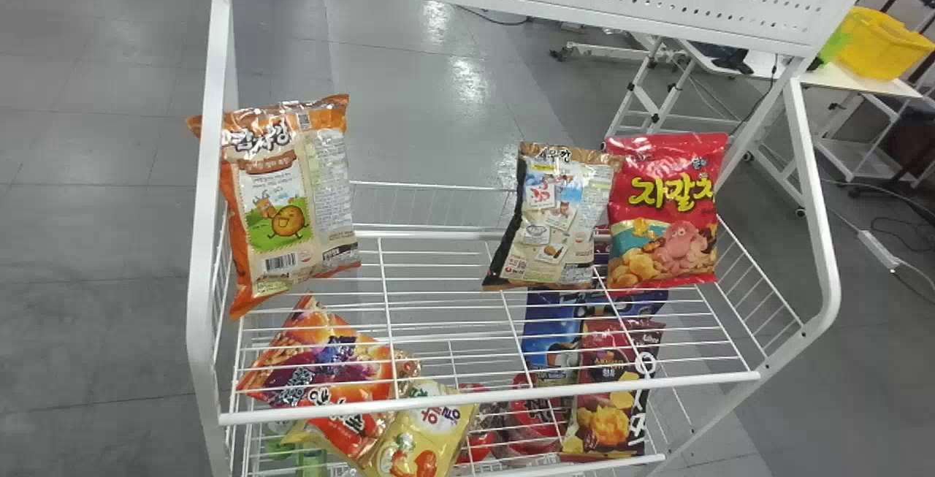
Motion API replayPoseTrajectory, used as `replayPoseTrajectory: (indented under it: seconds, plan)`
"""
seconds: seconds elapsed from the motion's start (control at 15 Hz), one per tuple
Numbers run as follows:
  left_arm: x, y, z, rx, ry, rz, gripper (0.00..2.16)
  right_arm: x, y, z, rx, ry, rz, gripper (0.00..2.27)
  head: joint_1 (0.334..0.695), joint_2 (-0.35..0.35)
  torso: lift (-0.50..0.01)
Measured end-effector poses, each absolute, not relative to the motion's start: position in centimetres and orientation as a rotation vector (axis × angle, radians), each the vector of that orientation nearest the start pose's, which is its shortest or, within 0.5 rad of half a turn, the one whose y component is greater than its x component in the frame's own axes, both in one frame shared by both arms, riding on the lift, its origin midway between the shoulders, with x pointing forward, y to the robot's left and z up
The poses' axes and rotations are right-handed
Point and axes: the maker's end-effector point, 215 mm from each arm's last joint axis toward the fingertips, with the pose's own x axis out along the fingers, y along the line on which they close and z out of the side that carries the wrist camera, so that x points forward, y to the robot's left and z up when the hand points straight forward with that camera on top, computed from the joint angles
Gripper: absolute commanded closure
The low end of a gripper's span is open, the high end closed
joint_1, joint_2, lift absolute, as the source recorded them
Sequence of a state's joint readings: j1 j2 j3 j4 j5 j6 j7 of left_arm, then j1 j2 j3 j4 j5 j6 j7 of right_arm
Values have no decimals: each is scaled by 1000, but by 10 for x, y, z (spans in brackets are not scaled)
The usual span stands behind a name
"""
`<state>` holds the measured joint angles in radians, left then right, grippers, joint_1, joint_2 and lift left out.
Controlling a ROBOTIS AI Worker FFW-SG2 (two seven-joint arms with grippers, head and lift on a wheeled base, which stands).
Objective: Hold basket handle with left hand then pick Gkobukchip with right hand and place into basket
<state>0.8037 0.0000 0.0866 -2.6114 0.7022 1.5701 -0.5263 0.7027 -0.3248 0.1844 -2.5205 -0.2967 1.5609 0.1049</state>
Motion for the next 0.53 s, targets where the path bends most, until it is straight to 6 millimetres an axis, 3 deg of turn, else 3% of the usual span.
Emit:
replayPoseTrajectory:
  seconds: [0.2,0.53]
  plan:
    - [116,-3,-370,-793,1148,-940,1396,142,-152,-492,-47,1293,506,29,695,-350,-32]
    - [116,-2,-371,-792,1151,-937,1393,203,-181,-419,90,1082,412,63,695,-350,-32]
